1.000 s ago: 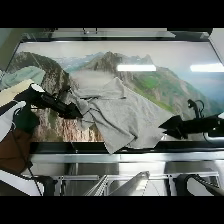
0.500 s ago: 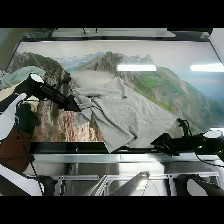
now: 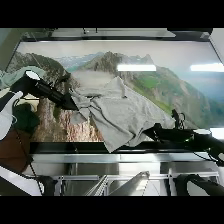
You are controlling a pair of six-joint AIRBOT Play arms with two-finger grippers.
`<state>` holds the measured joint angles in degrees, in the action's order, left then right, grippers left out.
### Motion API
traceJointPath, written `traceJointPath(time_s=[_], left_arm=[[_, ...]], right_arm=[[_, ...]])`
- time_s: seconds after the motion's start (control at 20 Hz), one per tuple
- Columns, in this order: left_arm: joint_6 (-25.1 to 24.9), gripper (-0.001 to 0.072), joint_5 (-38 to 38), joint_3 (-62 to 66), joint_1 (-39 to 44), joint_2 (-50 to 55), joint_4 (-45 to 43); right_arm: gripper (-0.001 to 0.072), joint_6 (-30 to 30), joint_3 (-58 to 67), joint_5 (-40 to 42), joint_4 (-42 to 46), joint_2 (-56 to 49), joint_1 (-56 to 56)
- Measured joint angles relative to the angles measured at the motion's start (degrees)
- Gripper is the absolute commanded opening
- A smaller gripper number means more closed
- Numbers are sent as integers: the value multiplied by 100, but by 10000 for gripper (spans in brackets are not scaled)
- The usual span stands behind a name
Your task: Fold the shirts.
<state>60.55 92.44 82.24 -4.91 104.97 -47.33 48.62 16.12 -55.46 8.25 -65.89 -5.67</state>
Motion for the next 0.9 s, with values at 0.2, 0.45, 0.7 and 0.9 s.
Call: traceJointPath(time_s=[0.2,0.45,0.7,0.9], left_arm=[[-61,9,372,0,-391,-874,772],[-293,9,719,2,-866,-2935,3187],[-415,26,-256,92,-1797,-5794,4428],[-516,26,-1722,170,-3228,-7543,4072]], right_arm=[[15,-514,942,-776,-568,247,-175],[16,-278,3250,-1762,-761,1523,-809],[16,236,5600,-1615,151,2887,-1132],[16,590,6231,-1307,824,3388,-1187]])
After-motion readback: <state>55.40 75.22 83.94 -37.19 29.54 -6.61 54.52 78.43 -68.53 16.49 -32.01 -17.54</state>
